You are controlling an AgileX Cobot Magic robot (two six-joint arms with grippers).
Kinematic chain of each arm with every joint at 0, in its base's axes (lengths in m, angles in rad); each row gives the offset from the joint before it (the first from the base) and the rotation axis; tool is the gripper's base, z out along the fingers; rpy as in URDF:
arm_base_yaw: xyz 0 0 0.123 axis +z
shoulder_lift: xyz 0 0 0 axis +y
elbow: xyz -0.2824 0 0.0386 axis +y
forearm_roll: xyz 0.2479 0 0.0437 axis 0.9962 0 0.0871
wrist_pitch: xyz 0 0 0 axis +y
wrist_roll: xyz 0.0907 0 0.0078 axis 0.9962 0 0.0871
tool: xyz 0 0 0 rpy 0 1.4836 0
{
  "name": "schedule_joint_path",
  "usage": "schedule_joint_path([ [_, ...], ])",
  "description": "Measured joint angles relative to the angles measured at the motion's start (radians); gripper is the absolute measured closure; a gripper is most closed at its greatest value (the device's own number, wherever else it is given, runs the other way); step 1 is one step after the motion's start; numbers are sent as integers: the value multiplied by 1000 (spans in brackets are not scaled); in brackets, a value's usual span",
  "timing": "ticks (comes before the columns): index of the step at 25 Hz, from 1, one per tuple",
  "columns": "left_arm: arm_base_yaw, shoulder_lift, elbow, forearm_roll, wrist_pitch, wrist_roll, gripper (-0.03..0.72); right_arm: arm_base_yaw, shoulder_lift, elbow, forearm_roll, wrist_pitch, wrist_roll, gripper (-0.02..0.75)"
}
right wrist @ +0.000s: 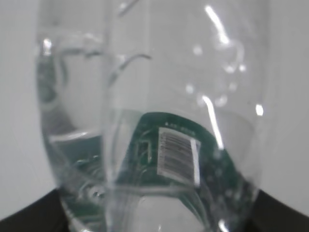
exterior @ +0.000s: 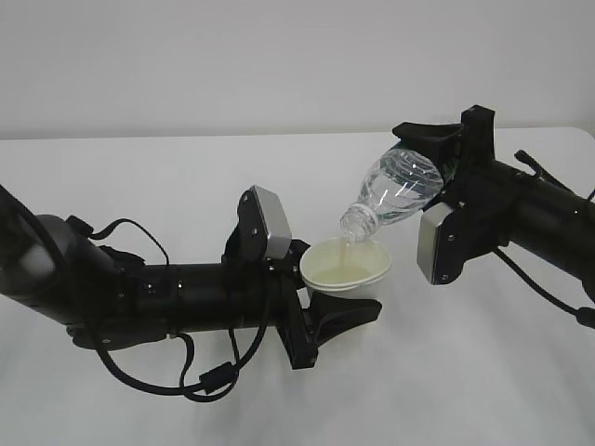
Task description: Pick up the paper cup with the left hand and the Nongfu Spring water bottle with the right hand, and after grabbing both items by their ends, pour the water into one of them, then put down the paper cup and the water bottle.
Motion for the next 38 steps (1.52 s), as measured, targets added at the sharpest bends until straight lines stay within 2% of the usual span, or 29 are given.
schedule_joint_path([
  [38, 0, 0, 1, 11, -6, 0, 252, 0, 0, 0, -12, 0, -18, 323],
])
